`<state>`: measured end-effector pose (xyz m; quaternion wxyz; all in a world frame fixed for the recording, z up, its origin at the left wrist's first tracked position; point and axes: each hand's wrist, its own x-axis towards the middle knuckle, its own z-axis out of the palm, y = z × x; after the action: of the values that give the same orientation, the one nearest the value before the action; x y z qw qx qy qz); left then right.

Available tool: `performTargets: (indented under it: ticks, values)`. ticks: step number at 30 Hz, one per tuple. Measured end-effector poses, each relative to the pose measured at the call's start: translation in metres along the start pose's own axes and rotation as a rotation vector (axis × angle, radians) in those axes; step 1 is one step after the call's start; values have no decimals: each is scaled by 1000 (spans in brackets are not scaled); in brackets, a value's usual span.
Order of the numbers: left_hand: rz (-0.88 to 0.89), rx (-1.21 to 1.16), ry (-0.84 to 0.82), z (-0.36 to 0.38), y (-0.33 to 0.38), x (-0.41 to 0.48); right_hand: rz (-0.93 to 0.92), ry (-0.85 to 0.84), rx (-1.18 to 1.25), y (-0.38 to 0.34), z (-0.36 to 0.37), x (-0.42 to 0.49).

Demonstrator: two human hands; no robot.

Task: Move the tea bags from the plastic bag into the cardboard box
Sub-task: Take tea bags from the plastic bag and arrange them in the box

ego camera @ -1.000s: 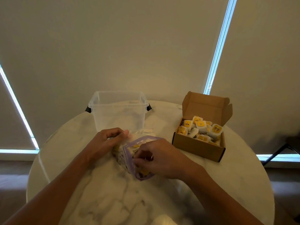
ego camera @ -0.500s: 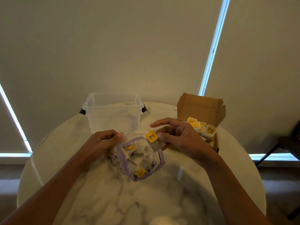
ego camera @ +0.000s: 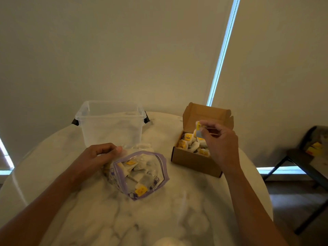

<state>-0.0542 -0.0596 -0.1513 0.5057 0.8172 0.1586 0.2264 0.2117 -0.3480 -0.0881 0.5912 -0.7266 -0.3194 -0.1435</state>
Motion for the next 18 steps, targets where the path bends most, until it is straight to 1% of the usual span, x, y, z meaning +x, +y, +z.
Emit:
performTargets:
  ticks: [5, 10, 12, 18]
  values:
    - [7, 9, 5, 0, 0, -1, -20, -132, -107, 2, 14, -3]
    - [1, 25, 13, 1, 1, 0, -4, -103, -108, 4, 13, 5]
    - [-12, 32, 18, 1, 2, 0, 14, -98, -144, 9, 13, 11]
    - [-7, 65, 15, 0, 1, 0, 12, -155, -263, 16, 30, 26]
